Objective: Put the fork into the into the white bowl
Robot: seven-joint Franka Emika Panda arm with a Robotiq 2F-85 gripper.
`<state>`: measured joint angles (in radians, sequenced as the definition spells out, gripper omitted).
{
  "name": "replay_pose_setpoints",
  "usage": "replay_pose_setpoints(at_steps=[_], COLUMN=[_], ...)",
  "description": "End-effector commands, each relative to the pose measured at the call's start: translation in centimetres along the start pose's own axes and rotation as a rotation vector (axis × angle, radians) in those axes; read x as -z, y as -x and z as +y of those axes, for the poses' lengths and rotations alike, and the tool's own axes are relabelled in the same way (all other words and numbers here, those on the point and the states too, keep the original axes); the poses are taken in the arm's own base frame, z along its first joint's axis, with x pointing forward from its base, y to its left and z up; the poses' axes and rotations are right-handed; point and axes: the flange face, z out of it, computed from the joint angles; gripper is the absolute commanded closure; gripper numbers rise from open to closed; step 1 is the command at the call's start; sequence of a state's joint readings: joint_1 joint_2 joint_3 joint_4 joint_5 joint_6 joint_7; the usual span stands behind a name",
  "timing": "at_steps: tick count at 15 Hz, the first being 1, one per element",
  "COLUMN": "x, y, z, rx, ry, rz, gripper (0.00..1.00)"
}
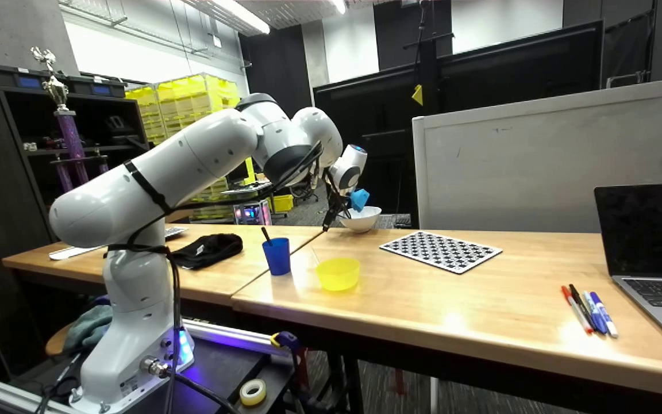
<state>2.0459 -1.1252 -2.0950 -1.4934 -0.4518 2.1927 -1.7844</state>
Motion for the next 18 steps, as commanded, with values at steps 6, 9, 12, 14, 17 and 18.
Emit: replay_pose_setpoints(at_steps=[6, 9, 12, 14, 17, 18], x=[1.5, 2.0, 2.5, 3.0, 3.7, 4.0], y=[-1.8, -2.3, -2.8, -3.1, -3.6, -3.8], z=[-1.4, -1.8, -2.3, -2.6, -3.2, -3.4], rx=[-0.049, -0.059, -0.067, -0.070, -0.066, -0.063], ry=[0.026, 0.041, 0.056, 0.066, 0.081, 0.089], rz=[-0.039, -0.051, -0.075, -0.101, -0.151, -0.172], gripper=[0.00, 0.00, 0.00, 0.00, 0.00, 0.00])
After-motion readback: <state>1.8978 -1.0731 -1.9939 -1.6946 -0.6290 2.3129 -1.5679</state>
